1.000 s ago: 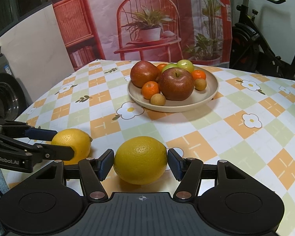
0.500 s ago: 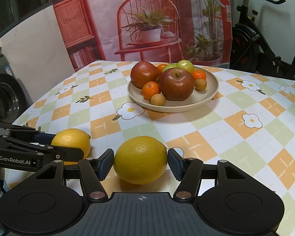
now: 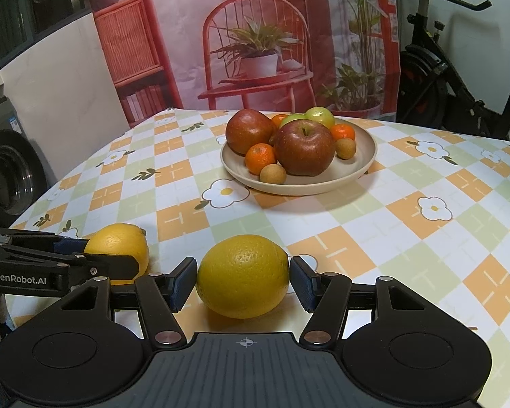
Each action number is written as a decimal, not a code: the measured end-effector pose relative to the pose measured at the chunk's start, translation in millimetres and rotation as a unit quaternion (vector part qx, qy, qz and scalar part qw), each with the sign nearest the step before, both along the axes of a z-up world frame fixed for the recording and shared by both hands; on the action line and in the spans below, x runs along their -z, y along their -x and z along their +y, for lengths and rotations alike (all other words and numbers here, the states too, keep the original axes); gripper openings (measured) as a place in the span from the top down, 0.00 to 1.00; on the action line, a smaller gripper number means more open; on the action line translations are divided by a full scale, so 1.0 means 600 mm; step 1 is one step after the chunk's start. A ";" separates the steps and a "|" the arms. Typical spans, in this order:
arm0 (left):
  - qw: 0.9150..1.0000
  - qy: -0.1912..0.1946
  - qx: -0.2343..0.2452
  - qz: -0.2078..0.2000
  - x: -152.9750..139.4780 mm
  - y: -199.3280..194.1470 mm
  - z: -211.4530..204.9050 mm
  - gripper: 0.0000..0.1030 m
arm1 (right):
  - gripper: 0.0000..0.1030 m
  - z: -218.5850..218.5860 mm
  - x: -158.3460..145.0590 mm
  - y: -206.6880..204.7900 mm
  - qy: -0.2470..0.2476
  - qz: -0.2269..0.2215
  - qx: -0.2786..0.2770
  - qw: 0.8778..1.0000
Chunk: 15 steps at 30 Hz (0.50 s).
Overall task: Organize fruits
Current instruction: 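Close the left tool on one lemon while the right tool closes on the other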
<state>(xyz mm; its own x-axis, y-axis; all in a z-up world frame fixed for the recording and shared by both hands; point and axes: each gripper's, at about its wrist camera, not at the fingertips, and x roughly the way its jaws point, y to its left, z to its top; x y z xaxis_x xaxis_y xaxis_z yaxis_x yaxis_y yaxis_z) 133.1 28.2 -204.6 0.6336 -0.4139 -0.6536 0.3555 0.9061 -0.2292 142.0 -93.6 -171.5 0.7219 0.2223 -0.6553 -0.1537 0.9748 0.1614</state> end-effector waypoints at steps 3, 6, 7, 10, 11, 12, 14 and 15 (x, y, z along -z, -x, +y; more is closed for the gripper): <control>1.000 -0.001 -0.001 -0.002 0.000 0.003 0.000 0.44 | 0.46 -0.001 0.001 0.001 0.000 -0.001 0.000 1.000; 1.000 -0.001 -0.003 -0.003 0.000 0.004 0.001 0.44 | 0.46 -0.001 0.001 0.002 -0.001 -0.001 0.000 1.000; 1.000 -0.002 -0.003 -0.003 0.000 0.004 0.002 0.44 | 0.46 0.001 0.001 0.000 -0.001 -0.001 0.000 1.000; 1.000 -0.004 -0.005 -0.004 0.000 0.005 0.002 0.44 | 0.46 0.000 0.001 0.001 0.000 -0.002 0.000 1.000; 1.000 -0.005 -0.005 -0.004 0.000 0.005 0.001 0.44 | 0.46 -0.001 0.002 0.002 0.000 -0.001 0.000 1.000; 1.000 -0.006 -0.005 -0.004 0.000 0.006 0.001 0.44 | 0.46 -0.001 0.002 0.002 -0.001 -0.001 0.000 1.000; 1.000 -0.008 -0.005 -0.005 -0.001 0.007 0.001 0.44 | 0.46 0.000 0.002 0.000 -0.001 -0.001 0.000 1.000; 1.000 -0.010 -0.005 -0.006 -0.001 0.007 0.000 0.44 | 0.46 -0.001 0.002 0.002 -0.001 -0.001 0.000 1.000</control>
